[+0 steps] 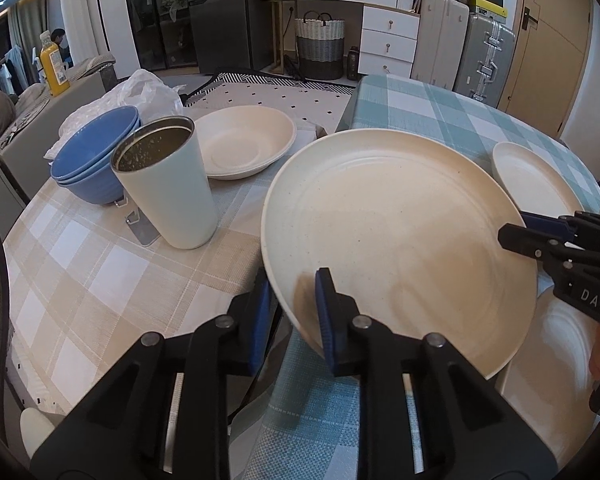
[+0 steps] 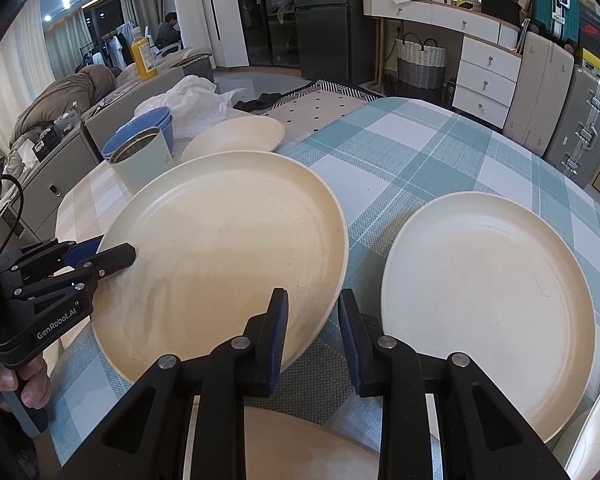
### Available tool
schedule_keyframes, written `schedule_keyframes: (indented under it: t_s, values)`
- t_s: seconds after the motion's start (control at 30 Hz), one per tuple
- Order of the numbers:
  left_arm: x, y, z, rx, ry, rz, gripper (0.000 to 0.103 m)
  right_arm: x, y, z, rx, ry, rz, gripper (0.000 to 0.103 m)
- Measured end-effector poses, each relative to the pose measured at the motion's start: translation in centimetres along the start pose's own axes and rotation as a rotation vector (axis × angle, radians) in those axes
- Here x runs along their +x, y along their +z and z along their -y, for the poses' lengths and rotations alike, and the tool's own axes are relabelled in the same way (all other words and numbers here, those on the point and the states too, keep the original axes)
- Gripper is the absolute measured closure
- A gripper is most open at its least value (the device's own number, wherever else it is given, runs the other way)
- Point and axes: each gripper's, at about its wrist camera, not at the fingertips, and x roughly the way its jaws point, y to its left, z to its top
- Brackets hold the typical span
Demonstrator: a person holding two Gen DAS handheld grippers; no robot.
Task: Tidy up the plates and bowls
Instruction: 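Lift the large cream plate with the left gripper and carry it over the other plate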
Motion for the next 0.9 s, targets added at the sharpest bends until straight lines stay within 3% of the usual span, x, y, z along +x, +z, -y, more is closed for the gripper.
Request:
schedule_keyframes:
  t_s: [0.9]
  values:
    - [-10.7, 0.2, 3.3, 0.041, 0.004, 0.12, 0.084, -9.9, -1.0, -1.0, -0.01, -0.03, 0.131, 0.077]
